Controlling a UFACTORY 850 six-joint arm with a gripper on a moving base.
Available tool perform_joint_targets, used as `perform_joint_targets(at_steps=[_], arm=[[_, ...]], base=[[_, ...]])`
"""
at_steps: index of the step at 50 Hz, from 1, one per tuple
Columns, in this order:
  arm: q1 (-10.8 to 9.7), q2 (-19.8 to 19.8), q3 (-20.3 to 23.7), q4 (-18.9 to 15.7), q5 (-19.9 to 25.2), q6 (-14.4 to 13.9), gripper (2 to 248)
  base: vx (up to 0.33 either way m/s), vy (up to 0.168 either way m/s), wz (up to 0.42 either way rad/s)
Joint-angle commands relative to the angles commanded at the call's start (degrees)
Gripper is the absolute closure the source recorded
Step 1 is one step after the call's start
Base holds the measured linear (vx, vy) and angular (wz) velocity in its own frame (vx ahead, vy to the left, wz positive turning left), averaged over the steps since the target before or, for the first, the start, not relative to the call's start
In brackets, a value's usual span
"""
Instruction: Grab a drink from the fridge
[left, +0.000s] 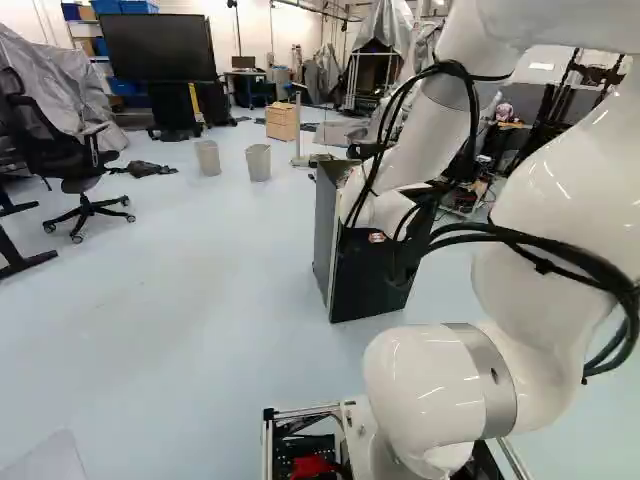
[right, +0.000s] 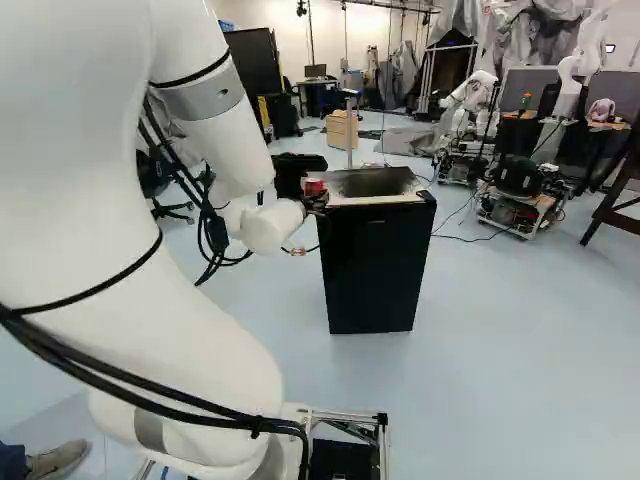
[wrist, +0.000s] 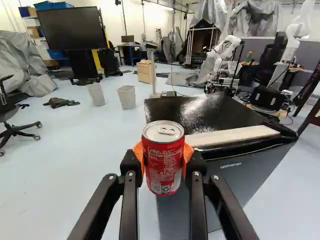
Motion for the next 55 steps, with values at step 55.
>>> perform_joint_targets(at_steps=[55], arm=[[3.20, 13.32, 14.49, -0.73, -4.61, 0.00, 155]], base=[[0.000, 0.000, 0.000]])
